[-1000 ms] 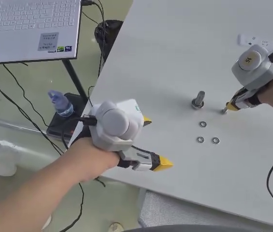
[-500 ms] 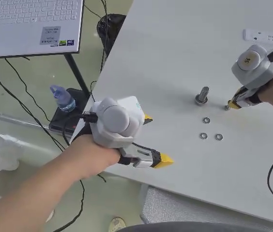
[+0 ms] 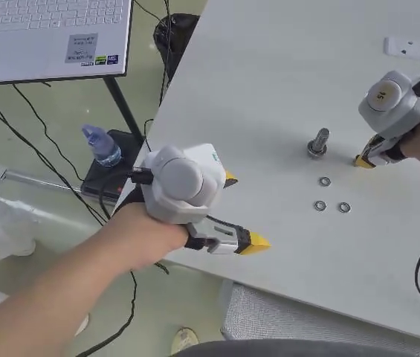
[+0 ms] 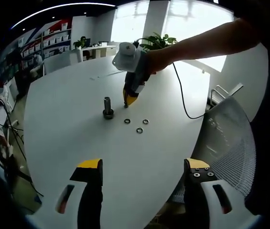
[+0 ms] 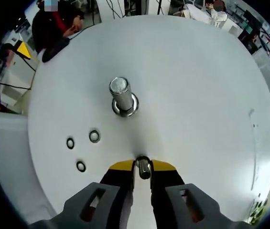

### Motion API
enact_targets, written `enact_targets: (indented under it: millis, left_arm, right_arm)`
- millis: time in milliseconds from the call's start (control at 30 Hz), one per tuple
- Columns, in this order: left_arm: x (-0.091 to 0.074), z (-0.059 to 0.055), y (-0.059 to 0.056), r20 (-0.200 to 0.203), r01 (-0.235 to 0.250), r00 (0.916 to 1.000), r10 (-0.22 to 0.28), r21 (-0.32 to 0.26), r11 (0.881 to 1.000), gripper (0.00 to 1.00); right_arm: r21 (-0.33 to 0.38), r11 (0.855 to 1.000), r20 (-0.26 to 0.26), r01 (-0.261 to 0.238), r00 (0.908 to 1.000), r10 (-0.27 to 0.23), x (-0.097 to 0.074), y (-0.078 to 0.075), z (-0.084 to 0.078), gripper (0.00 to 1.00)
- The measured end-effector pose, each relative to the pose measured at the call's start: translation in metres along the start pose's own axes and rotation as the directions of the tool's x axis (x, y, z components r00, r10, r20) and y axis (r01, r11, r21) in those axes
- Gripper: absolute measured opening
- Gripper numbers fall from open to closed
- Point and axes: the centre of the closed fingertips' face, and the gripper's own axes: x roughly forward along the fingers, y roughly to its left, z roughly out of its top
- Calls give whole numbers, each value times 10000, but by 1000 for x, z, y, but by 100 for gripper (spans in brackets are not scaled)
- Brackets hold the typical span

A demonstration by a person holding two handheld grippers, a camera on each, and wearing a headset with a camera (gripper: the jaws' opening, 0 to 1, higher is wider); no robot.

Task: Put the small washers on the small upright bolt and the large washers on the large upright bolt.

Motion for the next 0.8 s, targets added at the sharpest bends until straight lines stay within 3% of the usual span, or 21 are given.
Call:
enact_targets:
  millis: [800]
  left_arm:
    - [2,-1,3,-52,72,10000,-72,-64,10000,67]
  right_arm:
    - [139,9999,-49,-90,9999,91,3,-2,0,13]
